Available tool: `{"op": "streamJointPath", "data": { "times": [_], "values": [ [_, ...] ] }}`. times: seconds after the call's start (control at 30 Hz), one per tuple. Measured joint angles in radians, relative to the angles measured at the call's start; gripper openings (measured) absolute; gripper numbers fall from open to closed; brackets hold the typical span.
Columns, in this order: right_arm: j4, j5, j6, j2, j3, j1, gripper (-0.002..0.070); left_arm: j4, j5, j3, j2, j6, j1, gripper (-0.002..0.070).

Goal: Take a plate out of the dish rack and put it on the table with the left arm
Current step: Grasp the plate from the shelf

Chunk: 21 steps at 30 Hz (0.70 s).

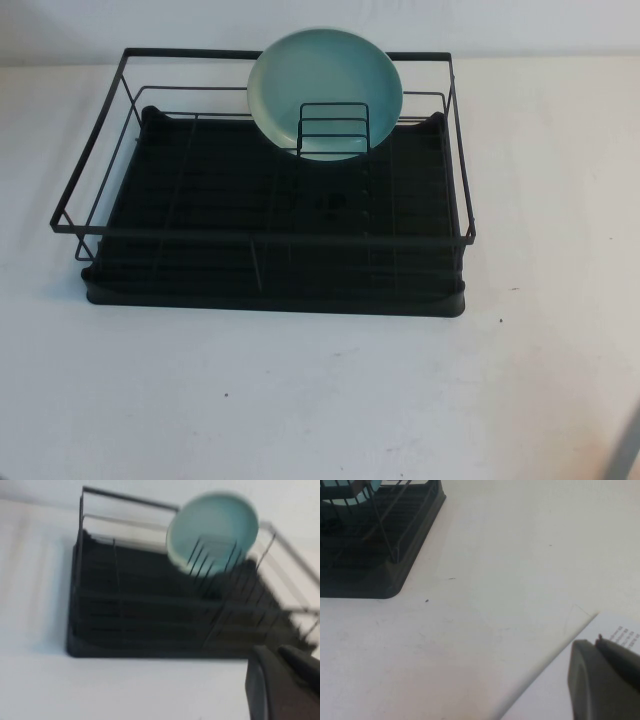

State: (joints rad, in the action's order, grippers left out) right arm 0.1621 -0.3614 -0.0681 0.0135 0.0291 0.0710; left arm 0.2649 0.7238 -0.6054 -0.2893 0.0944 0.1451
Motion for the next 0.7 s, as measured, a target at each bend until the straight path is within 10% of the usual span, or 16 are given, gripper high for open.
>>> {"op": "streamJointPath", "data": {
  "times": [0.27, 0.7],
  "values": [
    [0.000, 0.000, 0.000, 0.000, 0.000, 0.000, -0.0020, -0.005, 0.378, -0.596, -0.539, 0.430, 0.000, -0.0003],
    [0.002, 0.000, 0.000, 0.000, 0.000, 0.000, -0.0020, 0.190, 0.447, -1.189, -1.227, 0.771, 0.017, -0.0003]
  ]
}}
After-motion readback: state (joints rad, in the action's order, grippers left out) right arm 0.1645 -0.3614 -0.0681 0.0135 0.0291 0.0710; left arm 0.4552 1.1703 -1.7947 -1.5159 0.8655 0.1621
